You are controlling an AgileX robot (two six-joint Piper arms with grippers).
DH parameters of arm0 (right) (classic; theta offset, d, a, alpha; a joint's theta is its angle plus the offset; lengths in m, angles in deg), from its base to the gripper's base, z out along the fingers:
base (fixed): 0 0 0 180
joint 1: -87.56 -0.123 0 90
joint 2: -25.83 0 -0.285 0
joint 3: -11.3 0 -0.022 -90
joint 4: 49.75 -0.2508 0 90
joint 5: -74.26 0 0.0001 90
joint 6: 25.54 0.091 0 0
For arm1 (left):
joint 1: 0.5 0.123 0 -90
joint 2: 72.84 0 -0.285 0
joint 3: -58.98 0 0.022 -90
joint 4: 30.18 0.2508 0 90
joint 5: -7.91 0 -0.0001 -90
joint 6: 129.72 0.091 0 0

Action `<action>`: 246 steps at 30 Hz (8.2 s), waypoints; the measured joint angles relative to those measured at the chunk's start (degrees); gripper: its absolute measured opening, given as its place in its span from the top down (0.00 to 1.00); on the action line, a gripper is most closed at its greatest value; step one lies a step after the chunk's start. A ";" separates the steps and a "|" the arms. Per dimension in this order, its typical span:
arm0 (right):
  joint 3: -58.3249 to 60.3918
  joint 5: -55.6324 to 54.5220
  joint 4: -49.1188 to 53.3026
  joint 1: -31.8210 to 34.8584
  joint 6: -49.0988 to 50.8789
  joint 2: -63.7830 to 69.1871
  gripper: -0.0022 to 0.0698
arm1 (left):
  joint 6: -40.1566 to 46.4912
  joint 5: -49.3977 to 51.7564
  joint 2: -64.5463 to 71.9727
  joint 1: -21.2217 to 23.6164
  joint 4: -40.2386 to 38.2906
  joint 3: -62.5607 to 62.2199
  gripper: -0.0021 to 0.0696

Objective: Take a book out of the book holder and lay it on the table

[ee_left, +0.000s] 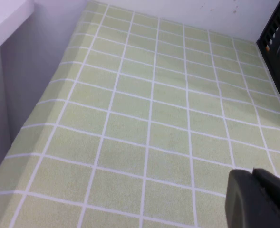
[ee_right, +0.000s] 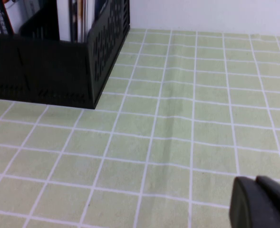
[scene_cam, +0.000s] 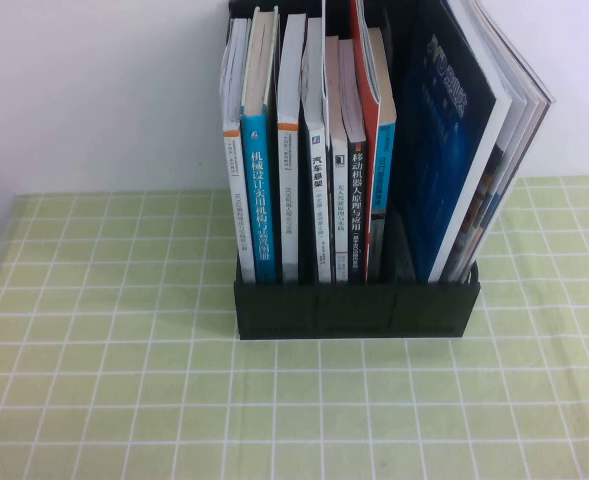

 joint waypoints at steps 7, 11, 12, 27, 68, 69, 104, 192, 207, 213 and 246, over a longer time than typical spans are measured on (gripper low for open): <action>0.00 0.00 -0.22 0.00 0.00 0.00 0.97 | 0.00 0.00 0.00 0.00 0.00 0.00 0.97; 0.00 0.00 -0.31 0.00 0.00 0.00 0.97 | 0.00 0.00 0.00 0.00 0.00 0.00 0.97; 0.00 0.00 -0.31 0.00 0.00 0.00 0.97 | 0.00 0.00 0.00 0.00 0.00 0.00 0.97; 0.00 0.00 -0.43 0.00 -2.01 0.00 0.97 | -0.11 0.00 0.00 0.00 0.00 0.00 0.97; 0.00 -0.12 0.39 0.00 -4.08 0.00 0.97 | 0.04 0.00 0.00 0.00 -0.10 0.00 0.98; 0.00 -0.38 0.64 0.00 -4.08 0.00 0.97 | 0.04 0.00 0.00 0.00 -0.10 0.00 0.98; 0.00 -0.26 -5.42 0.00 0.68 0.00 0.97 | -0.03 0.00 0.00 0.00 -0.10 0.00 0.98; -0.29 -56.58 -14.38 0.00 7.75 0.00 0.97 | -11.88 -67.98 -0.22 0.00 -0.11 -1.52 0.98; -35.69 -47.43 21.71 0.00 16.92 6.33 0.97 | -12.35 -33.41 12.02 0.00 4.25 -41.22 0.98; -48.39 -32.62 34.92 0.00 27.74 17.17 0.97 | -12.13 -12.90 24.60 0.00 4.57 -53.95 0.98; -47.94 13.16 10.83 0.00 20.73 40.07 0.97 | 66.97 20.58 68.66 -0.72 -81.27 -57.86 0.98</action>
